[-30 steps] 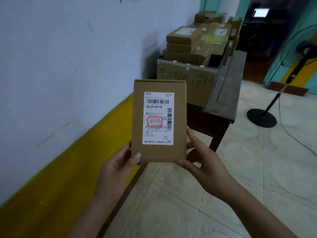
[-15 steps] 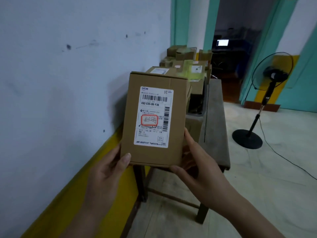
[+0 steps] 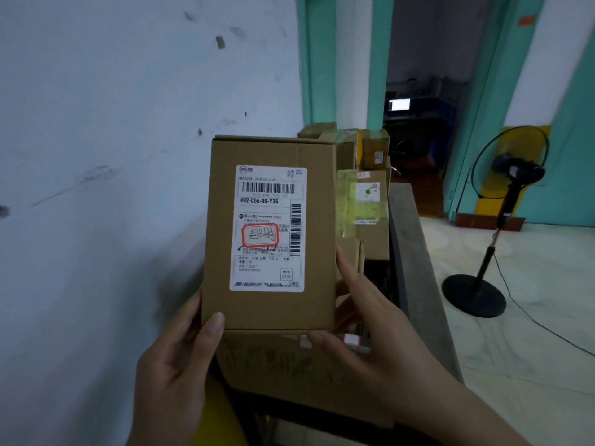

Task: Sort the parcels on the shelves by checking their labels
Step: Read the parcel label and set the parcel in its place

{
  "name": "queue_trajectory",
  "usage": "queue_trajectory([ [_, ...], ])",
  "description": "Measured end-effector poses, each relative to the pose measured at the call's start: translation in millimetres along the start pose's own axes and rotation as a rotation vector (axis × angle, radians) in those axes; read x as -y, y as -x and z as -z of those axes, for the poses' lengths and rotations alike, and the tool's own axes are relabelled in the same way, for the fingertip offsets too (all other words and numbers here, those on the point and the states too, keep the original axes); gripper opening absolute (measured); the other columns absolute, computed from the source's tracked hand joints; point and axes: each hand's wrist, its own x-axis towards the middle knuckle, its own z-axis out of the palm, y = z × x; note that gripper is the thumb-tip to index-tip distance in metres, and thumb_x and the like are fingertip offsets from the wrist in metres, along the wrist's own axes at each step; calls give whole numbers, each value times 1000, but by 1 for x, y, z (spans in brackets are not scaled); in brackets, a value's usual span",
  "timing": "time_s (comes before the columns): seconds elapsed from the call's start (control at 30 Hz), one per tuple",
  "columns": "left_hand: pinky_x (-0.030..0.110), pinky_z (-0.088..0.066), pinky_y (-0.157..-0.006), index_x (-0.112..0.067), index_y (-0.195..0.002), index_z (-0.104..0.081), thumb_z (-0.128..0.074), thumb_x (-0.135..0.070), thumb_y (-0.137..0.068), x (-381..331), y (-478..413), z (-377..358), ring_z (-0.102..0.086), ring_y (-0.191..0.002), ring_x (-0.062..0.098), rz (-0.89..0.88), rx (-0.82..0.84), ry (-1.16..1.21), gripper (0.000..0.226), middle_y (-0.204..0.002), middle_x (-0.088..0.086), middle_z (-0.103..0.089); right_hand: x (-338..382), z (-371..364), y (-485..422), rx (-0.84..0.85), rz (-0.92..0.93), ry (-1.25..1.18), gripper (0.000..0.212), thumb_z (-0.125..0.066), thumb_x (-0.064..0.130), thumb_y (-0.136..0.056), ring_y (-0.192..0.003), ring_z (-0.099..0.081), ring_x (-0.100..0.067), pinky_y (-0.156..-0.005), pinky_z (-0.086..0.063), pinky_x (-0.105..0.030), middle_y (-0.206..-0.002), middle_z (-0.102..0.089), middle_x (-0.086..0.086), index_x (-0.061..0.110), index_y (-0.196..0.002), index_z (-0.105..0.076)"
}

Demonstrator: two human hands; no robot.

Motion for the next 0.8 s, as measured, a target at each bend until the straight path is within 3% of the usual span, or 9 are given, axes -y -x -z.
queue_trajectory([
  [0.13,2,-50,-78,-51,-110,-71,-66,-43,-91,10,-40,6,-68,-103,-8,-50,95,29,21,-110,-23,-74,8,-1,-27,-15,-63,41,98,-55,68,-76,-114,-51,14,-93,-44,-4,-136,-36,43,65,-144,15],
  [0.23,6,-48,-92,-53,-126,-63,-60,-71,-80,21,-73,18,-59,-123,-2,-143,227,-104,49,-135,-19,-62,14,-5,-45,-56,-89,117,103,-51,75,-70,-114,-52,11,-92,-46,-8,-133,-39,40,62,-147,16],
  [0.33,15,-39,-108,-43,-133,-61,-54,-61,-86,32,-104,22,-47,-136,-4,-234,272,-200,51,-145,-25,-52,15,-12,-62,-80,-100,167,101,-49,74,-74,-118,-49,11,-99,-47,-14,-138,-38,39,58,-150,14],
  [0.4,17,-40,-107,-40,-135,-61,-53,-57,-90,37,-115,20,-49,-136,-1,-242,302,-168,49,-144,-23,-54,15,-16,-69,-80,-107,153,94,-48,71,-80,-125,-45,10,-107,-46,-23,-142,-37,40,55,-153,10],
  [0.47,9,-43,-100,-46,-133,-62,-55,-55,-91,35,-122,18,-53,-130,-4,-220,316,-101,44,-137,-26,-59,14,-18,-76,-91,-96,138,87,-47,68,-85,-130,-43,12,-111,-45,-27,-145,-36,41,54,-154,4],
  [0.53,4,-43,-94,-56,-125,-62,-59,-52,-90,30,-128,19,-57,-123,-9,-212,327,-64,36,-130,-30,-62,14,-19,-83,-106,-77,121,80,-47,66,-86,-128,-44,15,-108,-45,-21,-141,-39,45,59,-151,-1],
  [0.63,9,-45,-96,-63,-111,-67,-64,-54,-93,28,-143,21,-58,-119,-11,-186,350,-78,20,-125,-32,-65,15,-18,-98,-119,-89,69,64,-49,61,-86,-114,-49,25,-92,-42,-1,-116,-46,59,66,-137,-10],
  [0.7,12,-48,-94,-62,-103,-70,-63,-50,-90,30,-152,21,-59,-116,-13,-137,369,-83,19,-120,-34,-67,13,-20,-106,-128,-108,24,53,-51,53,-89,-113,-49,26,-89,-41,2,-111,-48,60,67,-130,-20],
  [0.8,18,-48,-94,-51,-109,-70,-58,-49,-89,38,-160,17,-60,-115,-11,-72,457,-119,24,-120,-33,-68,7,-24,-112,-126,-135,-14,49,-51,53,-88,-115,-47,27,-94,-42,-1,-111,-53,54,65,-128,-25],
])
